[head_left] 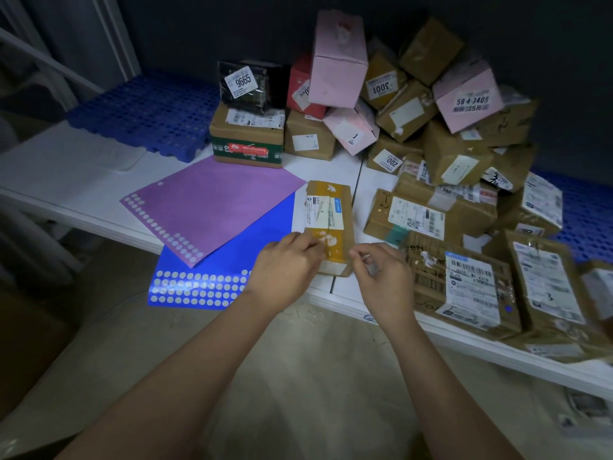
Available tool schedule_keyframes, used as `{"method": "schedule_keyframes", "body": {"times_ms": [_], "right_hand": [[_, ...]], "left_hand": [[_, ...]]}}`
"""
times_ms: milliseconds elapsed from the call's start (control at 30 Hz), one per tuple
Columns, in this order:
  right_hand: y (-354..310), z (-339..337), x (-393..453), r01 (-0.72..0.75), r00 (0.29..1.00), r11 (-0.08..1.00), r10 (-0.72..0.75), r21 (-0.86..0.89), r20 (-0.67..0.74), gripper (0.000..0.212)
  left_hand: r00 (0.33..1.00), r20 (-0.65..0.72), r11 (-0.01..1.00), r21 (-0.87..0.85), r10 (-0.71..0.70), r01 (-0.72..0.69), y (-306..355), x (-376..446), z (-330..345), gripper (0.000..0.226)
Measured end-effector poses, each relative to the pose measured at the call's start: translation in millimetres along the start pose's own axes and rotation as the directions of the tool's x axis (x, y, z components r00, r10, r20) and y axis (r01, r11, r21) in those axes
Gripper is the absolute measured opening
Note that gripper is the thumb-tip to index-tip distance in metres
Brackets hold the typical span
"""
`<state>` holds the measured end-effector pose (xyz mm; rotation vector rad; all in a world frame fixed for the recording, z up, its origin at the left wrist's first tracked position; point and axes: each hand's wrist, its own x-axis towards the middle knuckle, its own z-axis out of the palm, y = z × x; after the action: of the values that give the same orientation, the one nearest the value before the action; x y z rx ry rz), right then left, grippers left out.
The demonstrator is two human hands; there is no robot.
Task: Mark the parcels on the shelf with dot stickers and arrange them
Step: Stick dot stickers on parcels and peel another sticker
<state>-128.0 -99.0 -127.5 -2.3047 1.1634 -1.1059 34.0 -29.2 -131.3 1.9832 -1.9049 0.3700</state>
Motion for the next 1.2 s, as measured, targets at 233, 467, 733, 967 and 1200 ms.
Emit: {"method": "schedule_keyframes", "body": {"times_ms": [233,467,733,967,1200], "right_hand": [[-7.5,6.5,4.8,-0.049,0.998,0.996,0.045,0.078,0.042,0.007],[-15.7,12.7,4.3,-0.03,0.951,0.999,0.039,-0.035,0.305,0.047],[-17.6,8.2,-21.2,0.155,0.963,0.949,-0.083,-0.274,0.258,0.044],[-18.0,-20.8,-13.1,0.289,0.89,0.861,-0.081,-0.419,0.449,0.04],[-13.0,-34.9,6.7,0.181,0.929,0.924,-0.048,-0.337,0.367,0.027]], "left_hand": [[0.948,0.311,0.976,-0.179,-0.063,0.124,-6.5,-6.2,-17.0,0.044],[0.879,0.344,0.517,-0.713,-0.331,0.474,-0.3,-17.3,-21.0,0.032],[0.896,0.216,0.579,-0.7,-0.388,0.419,9.4,-26.7,-32.1,0.029],[0.863,0.319,0.618,-0.604,-0.391,0.504,18.9,-24.1,-30.8,0.034],[0.874,0.323,0.631,-0.605,-0.363,0.485,38.6,-10.5,-35.4,0.035]]}}
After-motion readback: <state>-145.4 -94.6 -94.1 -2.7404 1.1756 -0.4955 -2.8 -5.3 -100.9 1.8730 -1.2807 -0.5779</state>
